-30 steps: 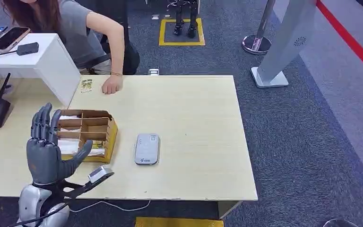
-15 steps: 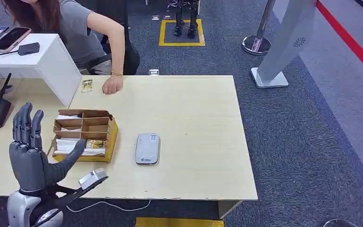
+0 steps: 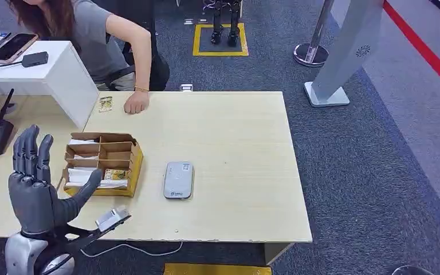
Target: Pass the card to the sensor for recognition and then transmit it.
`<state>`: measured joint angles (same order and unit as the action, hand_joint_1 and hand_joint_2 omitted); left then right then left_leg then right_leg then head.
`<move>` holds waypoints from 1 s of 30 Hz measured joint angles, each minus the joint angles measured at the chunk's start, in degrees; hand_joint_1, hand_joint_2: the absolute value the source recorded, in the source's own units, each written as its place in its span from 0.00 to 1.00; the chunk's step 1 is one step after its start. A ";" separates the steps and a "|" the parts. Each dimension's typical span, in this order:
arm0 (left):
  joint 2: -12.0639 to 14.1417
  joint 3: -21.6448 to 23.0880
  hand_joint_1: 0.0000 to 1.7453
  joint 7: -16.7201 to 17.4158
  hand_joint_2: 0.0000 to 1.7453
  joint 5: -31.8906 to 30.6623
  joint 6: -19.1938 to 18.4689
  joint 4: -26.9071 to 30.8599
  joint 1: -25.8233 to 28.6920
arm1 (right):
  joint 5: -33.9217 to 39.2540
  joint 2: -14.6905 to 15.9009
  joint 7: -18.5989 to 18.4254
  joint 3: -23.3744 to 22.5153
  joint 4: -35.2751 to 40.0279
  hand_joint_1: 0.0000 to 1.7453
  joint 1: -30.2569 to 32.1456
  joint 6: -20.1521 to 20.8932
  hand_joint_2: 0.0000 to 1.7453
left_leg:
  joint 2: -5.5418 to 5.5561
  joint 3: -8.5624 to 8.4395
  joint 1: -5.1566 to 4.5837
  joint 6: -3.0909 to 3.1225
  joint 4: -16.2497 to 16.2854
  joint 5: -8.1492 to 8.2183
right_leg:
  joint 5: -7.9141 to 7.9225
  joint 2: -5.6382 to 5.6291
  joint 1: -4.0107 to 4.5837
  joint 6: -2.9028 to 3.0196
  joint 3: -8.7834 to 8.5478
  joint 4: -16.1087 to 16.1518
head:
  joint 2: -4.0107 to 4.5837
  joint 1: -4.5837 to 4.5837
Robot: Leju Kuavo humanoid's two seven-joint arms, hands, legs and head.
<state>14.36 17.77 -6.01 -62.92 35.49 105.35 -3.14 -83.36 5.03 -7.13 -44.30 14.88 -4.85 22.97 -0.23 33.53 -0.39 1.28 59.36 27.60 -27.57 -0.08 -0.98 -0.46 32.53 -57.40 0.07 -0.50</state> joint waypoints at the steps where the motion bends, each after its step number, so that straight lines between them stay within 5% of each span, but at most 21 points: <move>1: 0.15 0.00 0.00 0.38 1.00 -0.33 -0.68 -0.02 0.06 | 0.06 0.00 0.00 -0.11 0.02 0.00 0.00 0.00 1.00 | 0.00 0.00 0.00 0.00 0.00 0.00 | 0.00 0.00 0.00 0.00 0.00 0.00 | 0.00 0.00; 10: 2.56 0.22 0.00 5.33 1.00 -1.71 -12.87 -1.55 1.31 | 0.24 0.00 -0.20 -1.36 0.00 0.00 0.12 0.00 1.00 | -0.01 0.00 0.00 0.00 0.00 0.00 | 0.00 -0.01 0.00 0.00 0.03 0.00 | 0.00 0.00; 30: 4.11 3.76 0.00 4.79 1.00 1.37 -14.37 -2.05 1.98 | -0.13 0.00 -0.18 -2.12 0.00 0.00 0.09 0.00 1.00 | -0.01 0.00 0.00 0.00 0.00 0.00 | 0.00 -0.01 0.00 0.00 0.02 0.00 | 0.00 0.00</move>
<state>18.47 21.53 -1.22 -61.55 21.11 103.30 -1.16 -83.49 5.03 -7.30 -46.42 14.88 -4.75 22.97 -0.24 33.53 -0.39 1.28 59.37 27.60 -27.57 -0.09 -0.98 -0.46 32.55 -57.40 0.07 -0.50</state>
